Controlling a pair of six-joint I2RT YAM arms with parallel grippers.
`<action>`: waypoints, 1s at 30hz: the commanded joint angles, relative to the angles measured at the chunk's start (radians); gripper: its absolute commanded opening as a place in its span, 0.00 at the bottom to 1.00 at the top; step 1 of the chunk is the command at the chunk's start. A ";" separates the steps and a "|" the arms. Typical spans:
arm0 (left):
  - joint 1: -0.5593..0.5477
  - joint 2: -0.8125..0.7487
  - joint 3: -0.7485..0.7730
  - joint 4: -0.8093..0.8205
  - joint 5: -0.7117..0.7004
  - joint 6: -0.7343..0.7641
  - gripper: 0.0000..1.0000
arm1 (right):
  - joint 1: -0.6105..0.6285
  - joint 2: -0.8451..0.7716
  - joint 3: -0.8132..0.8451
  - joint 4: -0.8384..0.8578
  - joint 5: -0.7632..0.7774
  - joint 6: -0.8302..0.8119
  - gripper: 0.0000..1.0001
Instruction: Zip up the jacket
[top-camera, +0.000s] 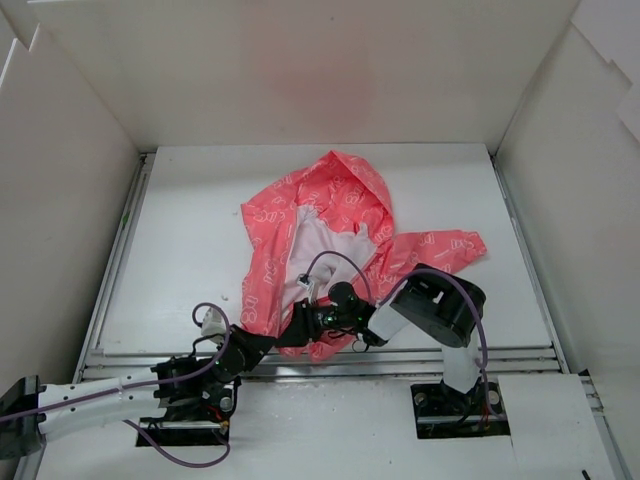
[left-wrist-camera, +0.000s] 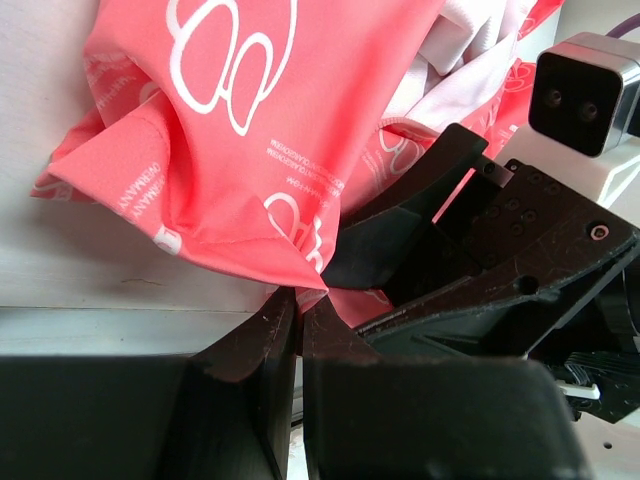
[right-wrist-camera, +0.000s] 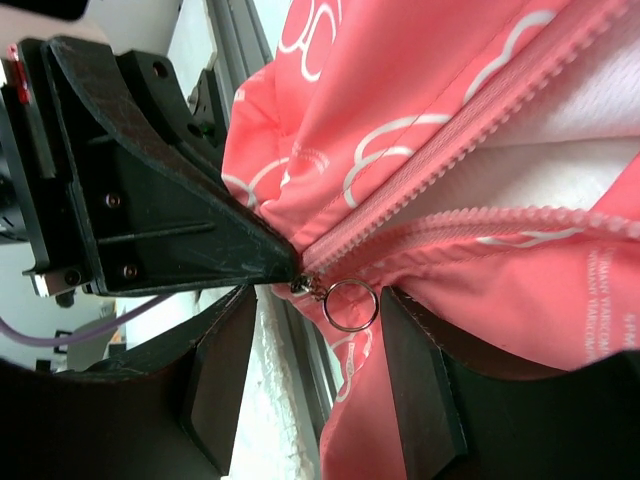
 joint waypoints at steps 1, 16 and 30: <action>-0.001 0.010 0.026 0.024 -0.017 -0.006 0.00 | 0.016 -0.033 0.017 0.052 -0.071 -0.018 0.50; -0.001 0.031 0.026 0.061 0.003 0.008 0.00 | 0.034 -0.064 0.034 -0.015 -0.015 -0.070 0.31; -0.001 0.028 0.026 0.049 0.008 0.002 0.00 | 0.034 -0.079 0.002 0.038 0.031 -0.061 0.00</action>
